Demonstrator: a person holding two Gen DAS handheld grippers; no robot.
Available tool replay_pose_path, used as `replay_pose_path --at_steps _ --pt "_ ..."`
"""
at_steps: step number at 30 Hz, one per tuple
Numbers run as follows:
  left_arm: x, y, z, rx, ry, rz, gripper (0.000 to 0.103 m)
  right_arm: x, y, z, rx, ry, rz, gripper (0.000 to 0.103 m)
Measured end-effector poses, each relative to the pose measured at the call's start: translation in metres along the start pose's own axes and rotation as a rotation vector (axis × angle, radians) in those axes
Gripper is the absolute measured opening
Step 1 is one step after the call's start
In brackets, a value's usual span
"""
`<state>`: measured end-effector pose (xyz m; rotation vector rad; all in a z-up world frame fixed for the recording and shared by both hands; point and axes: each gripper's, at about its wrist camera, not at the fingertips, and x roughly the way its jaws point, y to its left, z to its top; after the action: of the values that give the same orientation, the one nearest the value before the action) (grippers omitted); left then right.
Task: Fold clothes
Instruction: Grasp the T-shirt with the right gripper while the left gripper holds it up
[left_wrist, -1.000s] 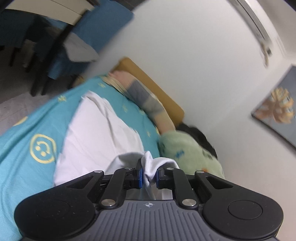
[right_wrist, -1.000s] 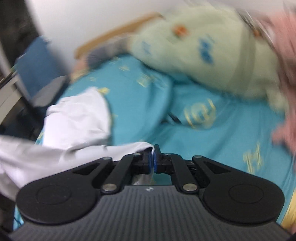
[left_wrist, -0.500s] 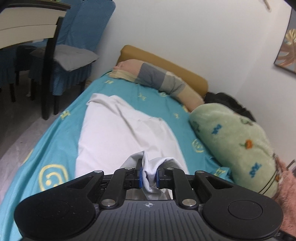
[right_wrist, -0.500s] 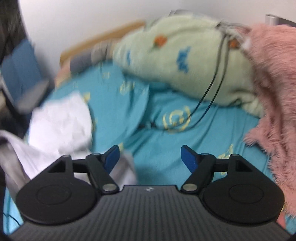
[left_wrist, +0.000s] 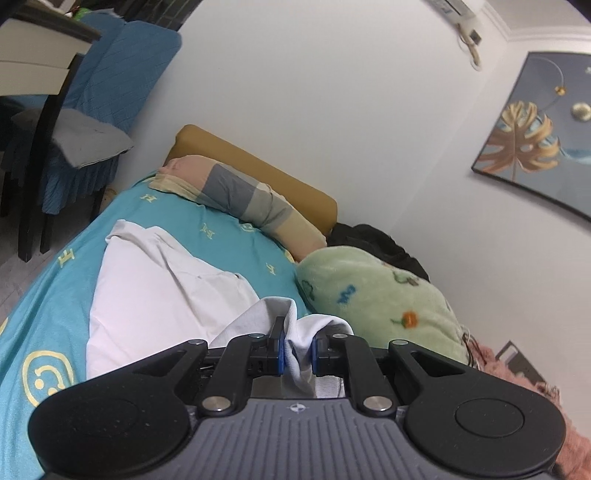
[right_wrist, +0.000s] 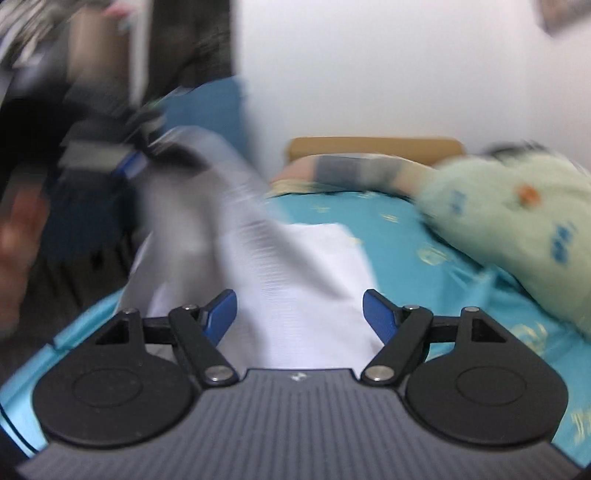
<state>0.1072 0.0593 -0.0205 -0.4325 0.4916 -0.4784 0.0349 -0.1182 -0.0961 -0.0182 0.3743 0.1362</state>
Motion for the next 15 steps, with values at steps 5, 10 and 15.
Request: replay_pose_path --at_steps 5,10,15 --pt "-0.009 -0.018 -0.013 0.05 -0.054 0.006 0.013 0.001 -0.005 -0.005 -0.037 -0.075 -0.211 0.077" --pt "-0.022 -0.041 -0.027 0.113 -0.135 0.009 0.012 -0.013 -0.057 0.007 0.175 -0.092 -0.275 0.077" --pt "-0.033 -0.059 -0.037 0.182 -0.182 0.029 0.012 -0.027 -0.064 0.007 0.186 0.012 -0.268 0.077"
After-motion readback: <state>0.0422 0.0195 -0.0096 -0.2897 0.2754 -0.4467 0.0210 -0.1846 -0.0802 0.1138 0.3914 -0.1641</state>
